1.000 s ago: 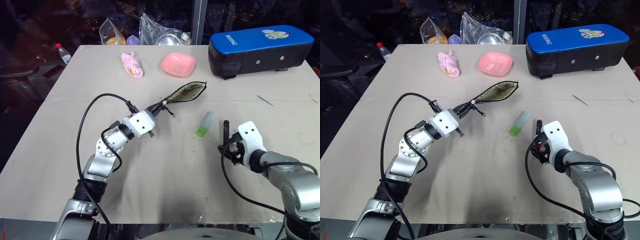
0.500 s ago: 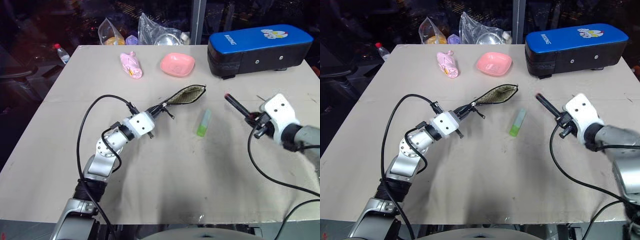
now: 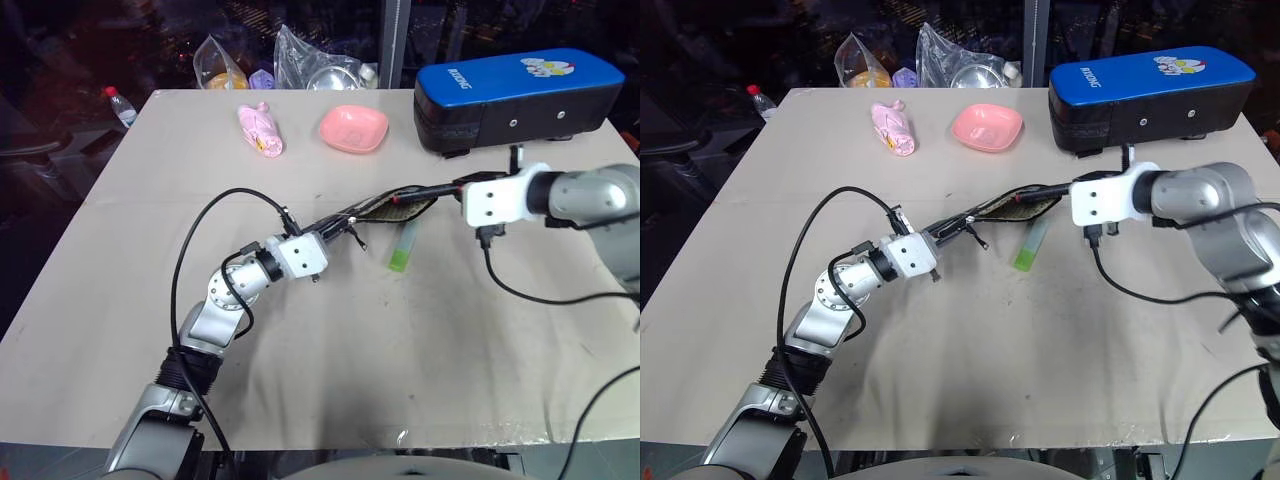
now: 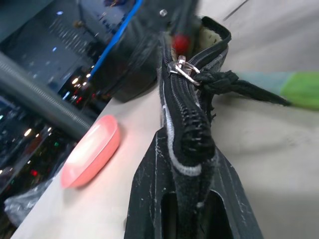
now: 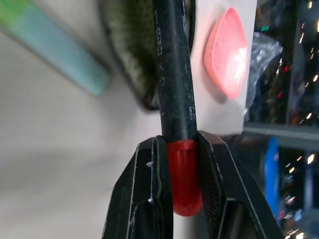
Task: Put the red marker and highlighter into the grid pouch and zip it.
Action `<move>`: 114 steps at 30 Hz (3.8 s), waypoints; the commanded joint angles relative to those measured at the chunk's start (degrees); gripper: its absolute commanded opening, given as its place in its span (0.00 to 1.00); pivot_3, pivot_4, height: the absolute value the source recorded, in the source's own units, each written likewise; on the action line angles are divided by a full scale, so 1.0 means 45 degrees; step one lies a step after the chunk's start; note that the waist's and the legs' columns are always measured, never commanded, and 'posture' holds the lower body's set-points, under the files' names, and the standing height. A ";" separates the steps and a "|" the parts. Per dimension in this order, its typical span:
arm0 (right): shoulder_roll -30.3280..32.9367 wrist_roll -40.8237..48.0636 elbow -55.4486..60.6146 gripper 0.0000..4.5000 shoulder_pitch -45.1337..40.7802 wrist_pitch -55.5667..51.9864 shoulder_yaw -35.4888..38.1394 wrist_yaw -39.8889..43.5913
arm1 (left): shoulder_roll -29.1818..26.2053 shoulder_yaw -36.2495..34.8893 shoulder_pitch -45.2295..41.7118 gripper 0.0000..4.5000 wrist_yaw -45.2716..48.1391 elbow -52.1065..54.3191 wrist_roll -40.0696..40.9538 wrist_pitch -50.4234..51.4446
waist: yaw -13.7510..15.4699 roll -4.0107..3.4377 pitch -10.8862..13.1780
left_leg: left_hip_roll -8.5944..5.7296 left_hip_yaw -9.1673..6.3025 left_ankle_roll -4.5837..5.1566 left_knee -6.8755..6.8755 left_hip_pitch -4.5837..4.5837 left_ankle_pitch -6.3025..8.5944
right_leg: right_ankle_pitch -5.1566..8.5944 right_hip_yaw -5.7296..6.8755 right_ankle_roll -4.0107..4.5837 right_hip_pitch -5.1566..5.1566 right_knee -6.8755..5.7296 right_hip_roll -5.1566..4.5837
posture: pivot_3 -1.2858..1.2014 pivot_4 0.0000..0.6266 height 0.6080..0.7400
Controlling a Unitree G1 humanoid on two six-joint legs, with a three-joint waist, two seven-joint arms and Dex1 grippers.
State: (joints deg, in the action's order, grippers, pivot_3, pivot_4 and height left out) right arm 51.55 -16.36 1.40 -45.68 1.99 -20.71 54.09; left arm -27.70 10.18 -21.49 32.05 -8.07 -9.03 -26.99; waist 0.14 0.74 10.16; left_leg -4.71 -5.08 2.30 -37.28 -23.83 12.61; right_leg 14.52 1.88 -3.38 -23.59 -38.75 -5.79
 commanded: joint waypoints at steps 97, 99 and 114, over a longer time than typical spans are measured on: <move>0.0806 0.2872 0.3937 0.19 0.1106 -0.5160 0.1031 0.0268 | 0.0274 0.0279 -0.0647 0.00 -0.0143 0.0048 -0.0239 0.0100 | -0.0117 0.0036 -0.0020 | 0.0004 -0.0003 0.0046 0.0003 0.0003 0.0028 | -0.0005 0.0032 -0.0005 0.0001 -0.0003 0.0002 | 0.52 0.24 0.96; 0.0934 0.2291 0.3512 0.19 0.0941 -0.4544 0.0648 0.0601 | 0.0379 0.0366 -0.0762 0.00 -0.0165 0.0002 -0.0254 0.0063 | -0.0082 0.0038 -0.0019 | -0.0004 -0.0007 0.0038 0.0001 -0.0002 0.0024 | -0.0005 0.0017 -0.0006 0.0001 0.0001 -0.0003 | 0.52 0.24 0.96; 0.1445 0.2671 0.3689 0.19 0.1019 -0.5491 0.2354 0.1879 | 0.0443 0.0033 -0.0651 0.00 -0.0443 -0.0124 -0.0214 0.0457 | -0.0059 0.0039 -0.0017 | -0.0004 -0.0008 0.0007 0.0002 -0.0003 0.0005 | -0.0006 -0.0002 -0.0005 -0.0003 -0.0001 -0.0024 | 0.52 0.24 0.96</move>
State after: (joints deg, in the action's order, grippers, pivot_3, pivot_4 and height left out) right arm 56.81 -7.31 13.77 -40.96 -19.13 -14.91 61.03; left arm -25.62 11.78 -24.24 31.11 -9.56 -10.61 -24.85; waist -0.12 0.92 10.09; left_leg -4.72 -5.12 2.33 -37.27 -23.85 12.63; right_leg 14.49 1.87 -3.40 -23.60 -38.76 -5.91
